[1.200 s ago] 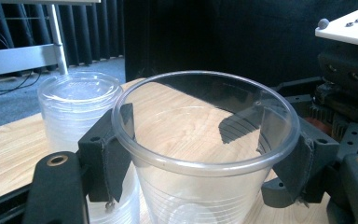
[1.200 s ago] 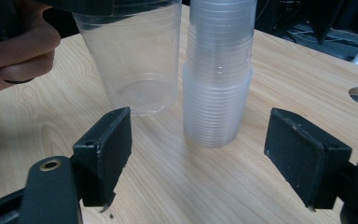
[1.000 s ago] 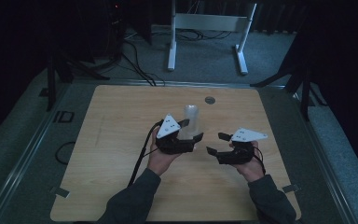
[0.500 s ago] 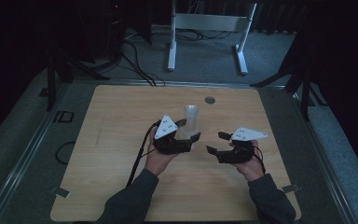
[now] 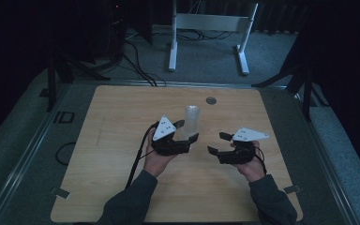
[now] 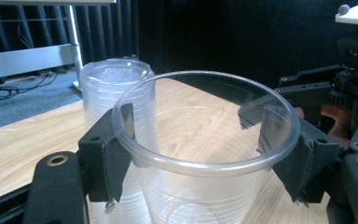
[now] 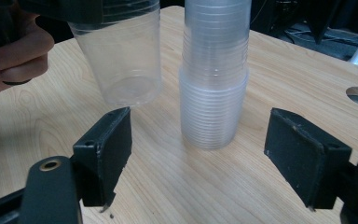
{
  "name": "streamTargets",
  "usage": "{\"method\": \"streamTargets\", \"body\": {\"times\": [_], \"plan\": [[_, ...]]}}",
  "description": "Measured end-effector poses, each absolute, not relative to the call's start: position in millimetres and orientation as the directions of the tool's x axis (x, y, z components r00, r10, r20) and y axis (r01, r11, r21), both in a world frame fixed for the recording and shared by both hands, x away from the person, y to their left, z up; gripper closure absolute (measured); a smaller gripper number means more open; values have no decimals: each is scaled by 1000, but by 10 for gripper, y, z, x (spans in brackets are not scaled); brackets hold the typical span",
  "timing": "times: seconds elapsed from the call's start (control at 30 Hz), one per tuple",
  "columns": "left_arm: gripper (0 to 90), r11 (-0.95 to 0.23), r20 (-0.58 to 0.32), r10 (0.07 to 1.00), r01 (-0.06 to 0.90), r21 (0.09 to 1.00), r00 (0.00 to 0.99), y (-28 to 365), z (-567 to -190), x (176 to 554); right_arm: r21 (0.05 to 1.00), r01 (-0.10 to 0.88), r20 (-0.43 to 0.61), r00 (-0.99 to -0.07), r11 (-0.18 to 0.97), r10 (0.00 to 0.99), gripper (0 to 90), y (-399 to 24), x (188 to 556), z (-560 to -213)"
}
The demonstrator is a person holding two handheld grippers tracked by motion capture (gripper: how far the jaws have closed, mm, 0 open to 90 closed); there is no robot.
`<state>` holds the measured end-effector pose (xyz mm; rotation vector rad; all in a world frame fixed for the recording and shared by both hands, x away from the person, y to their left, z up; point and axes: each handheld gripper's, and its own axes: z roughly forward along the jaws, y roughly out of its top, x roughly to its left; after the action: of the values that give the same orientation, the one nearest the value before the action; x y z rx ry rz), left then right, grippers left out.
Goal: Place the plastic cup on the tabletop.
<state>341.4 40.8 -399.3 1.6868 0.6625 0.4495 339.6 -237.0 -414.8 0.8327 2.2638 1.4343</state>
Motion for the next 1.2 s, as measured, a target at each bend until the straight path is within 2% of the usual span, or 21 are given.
{"method": "streamTargets", "body": {"times": [1.2], "plan": [[274,-140,-66,681,218,966,729,572,-4243,3453,897,305,37,-772,319,634,230,-2365,3393,-4174]]}}
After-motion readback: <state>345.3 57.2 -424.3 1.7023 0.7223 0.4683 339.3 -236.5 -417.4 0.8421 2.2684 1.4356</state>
